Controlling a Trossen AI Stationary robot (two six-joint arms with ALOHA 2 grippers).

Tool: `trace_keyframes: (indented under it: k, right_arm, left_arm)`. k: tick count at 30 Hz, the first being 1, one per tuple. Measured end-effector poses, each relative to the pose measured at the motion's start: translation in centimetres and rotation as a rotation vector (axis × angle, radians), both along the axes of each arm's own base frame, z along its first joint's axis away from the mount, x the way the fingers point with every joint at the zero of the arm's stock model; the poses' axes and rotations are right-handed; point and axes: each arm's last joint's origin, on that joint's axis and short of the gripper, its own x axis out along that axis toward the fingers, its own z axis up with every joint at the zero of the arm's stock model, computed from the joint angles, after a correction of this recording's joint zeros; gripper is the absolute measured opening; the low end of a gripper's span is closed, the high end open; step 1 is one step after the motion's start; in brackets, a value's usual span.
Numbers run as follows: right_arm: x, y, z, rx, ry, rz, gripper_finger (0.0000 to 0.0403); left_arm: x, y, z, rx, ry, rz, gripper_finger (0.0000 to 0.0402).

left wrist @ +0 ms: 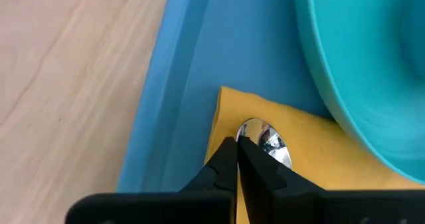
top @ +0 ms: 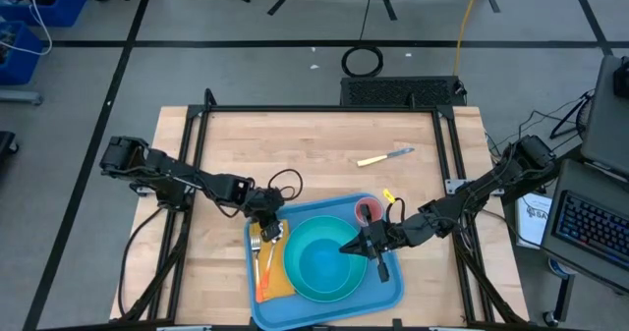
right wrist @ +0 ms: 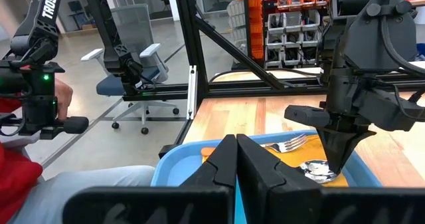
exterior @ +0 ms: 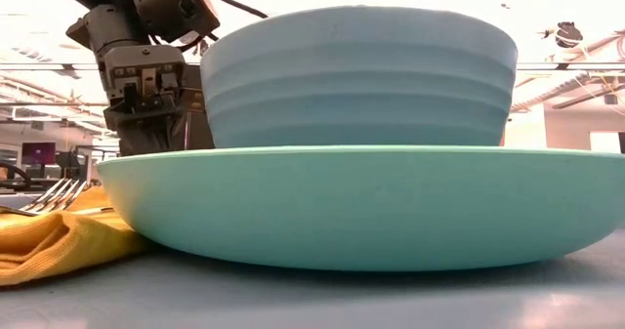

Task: Set up tray
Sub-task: Adjust the spoon on the napkin

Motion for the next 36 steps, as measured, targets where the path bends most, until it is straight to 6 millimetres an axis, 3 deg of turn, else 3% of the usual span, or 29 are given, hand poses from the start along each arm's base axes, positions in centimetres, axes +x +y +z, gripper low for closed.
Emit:
trace_keyframes:
  k: [17, 36]
  right_arm:
    - [0.0, 0.0, -0.1, 0.001, 0.008, -0.001, 0.0]
    - [0.0, 0.0, -0.2, 0.011, 0.021, -0.003, 0.0]
  left_arm:
    - [-0.4, -1.2, -0.1, -0.006, 0.031, 0.138, 0.0002]
    - [-1.7, -4.0, -0.1, 0.095, 0.046, 0.221, 0.0002]
